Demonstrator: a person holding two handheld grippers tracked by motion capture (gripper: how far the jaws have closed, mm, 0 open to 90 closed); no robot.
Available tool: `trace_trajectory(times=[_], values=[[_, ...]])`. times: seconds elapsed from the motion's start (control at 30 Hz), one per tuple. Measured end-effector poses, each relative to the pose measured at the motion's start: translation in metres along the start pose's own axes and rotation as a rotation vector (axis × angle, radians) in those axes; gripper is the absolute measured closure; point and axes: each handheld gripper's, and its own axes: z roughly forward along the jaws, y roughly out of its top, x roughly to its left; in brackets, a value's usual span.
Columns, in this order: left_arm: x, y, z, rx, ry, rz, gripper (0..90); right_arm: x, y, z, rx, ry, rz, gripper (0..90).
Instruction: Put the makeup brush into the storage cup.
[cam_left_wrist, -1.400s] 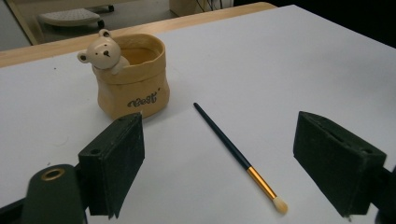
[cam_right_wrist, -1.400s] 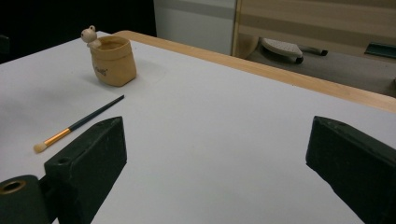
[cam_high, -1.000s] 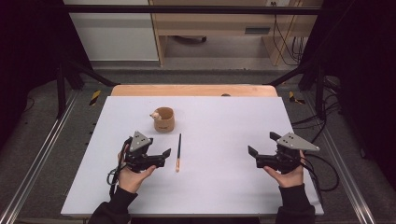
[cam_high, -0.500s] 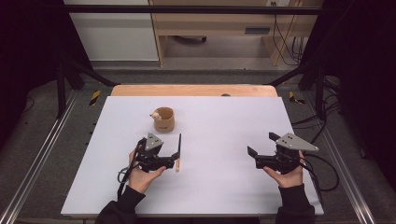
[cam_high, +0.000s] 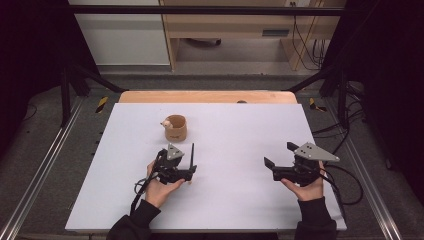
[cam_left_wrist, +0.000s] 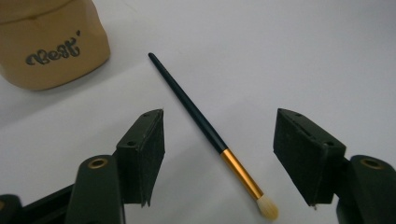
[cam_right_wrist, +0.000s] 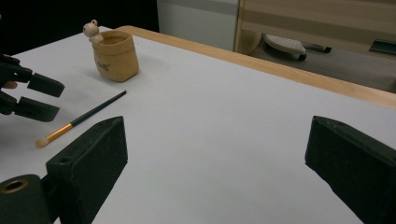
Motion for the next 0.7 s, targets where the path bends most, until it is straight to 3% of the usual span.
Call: trace_trajectory(times=[0.5, 0.7], values=[[-0.007, -0.007, 0.018, 0.075, -0.004, 0.013, 50.4, 0.0, -0.001, 0.0, 0.0, 0.009, -0.003, 5.9], [-0.006, -0.008, 0.018, 0.085, -0.012, 0.017, 57.0, 0.001, -0.001, 0.0, 0.004, 0.009, -0.002, 5.9]])
